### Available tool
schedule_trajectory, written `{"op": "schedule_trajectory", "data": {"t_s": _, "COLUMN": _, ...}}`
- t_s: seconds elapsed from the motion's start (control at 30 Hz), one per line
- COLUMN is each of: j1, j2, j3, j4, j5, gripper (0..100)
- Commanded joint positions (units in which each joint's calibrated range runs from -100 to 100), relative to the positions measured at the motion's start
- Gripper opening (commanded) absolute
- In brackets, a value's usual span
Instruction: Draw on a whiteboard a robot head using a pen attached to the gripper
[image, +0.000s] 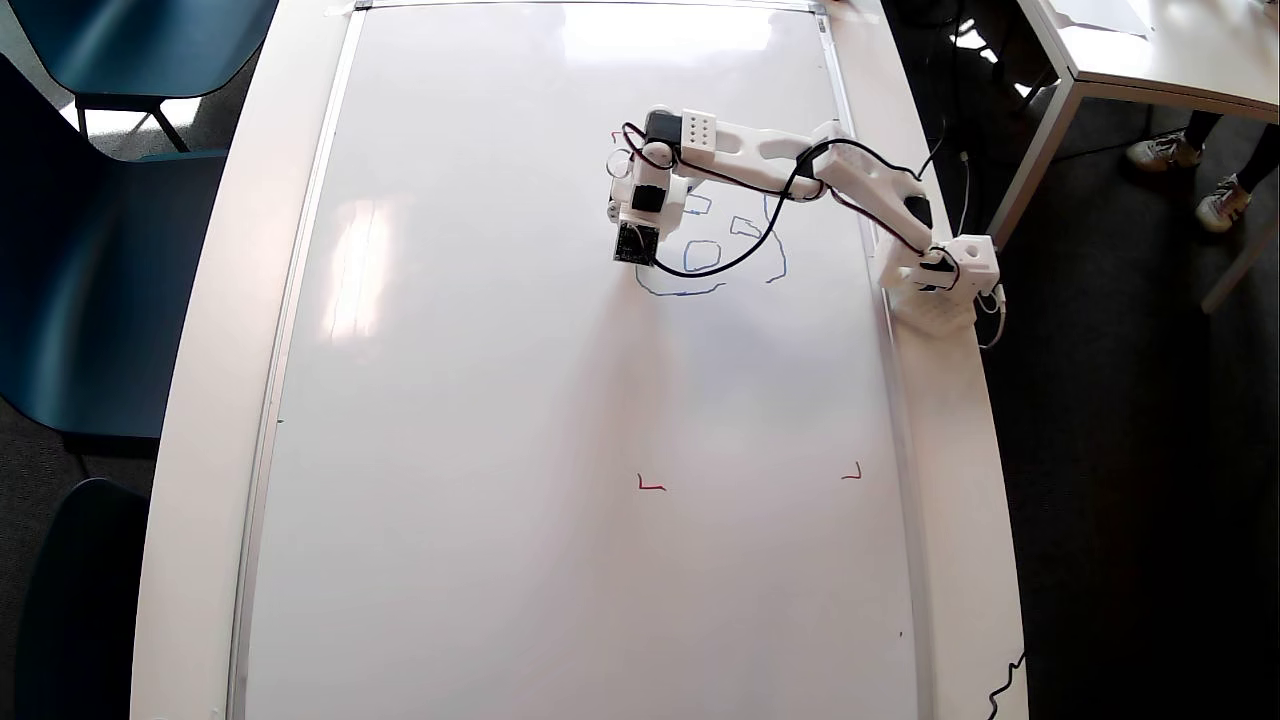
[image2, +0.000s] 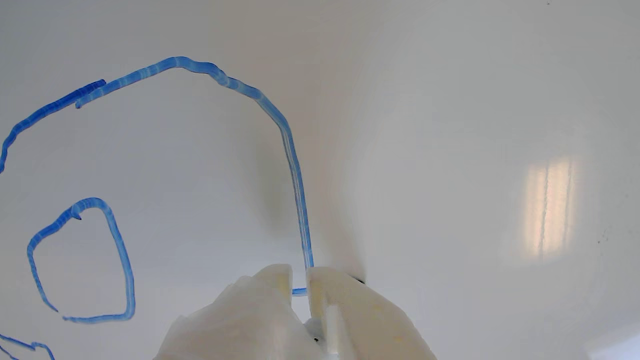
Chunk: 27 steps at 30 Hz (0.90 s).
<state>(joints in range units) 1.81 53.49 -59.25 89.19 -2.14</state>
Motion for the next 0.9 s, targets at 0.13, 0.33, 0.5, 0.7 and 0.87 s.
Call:
{"op": "schedule_trajectory", "data": {"t_s": 0.13, "j1": -1.18, "j2": 0.47, "j3": -0.17, "j4": -1.35, "j5": 0.26, "gripper": 1}}
{"op": "schedule_trajectory", "data": {"t_s": 0.33, "j1": -3.25, "j2": 0.72, "j3": -0.17, "j4": -1.35, "j5": -0.06, "gripper": 1}}
{"op": "schedule_trajectory", "data": {"t_s": 0.5, "j1": -4.13, "j2": 0.8, "j3": -0.17, "j4": -1.35, "j5": -0.06, "gripper": 1}}
{"op": "schedule_trajectory", "data": {"t_s": 0.7, "j1": -3.47, "j2": 0.72, "j3": -0.17, "j4": -2.92, "j5": -0.11, "gripper": 1}}
{"op": "schedule_trajectory", "data": {"t_s": 0.87, "j1": -0.89, "j2": 0.55, "j3": -0.17, "j4": -3.7, "j5": 0.26, "gripper": 1}}
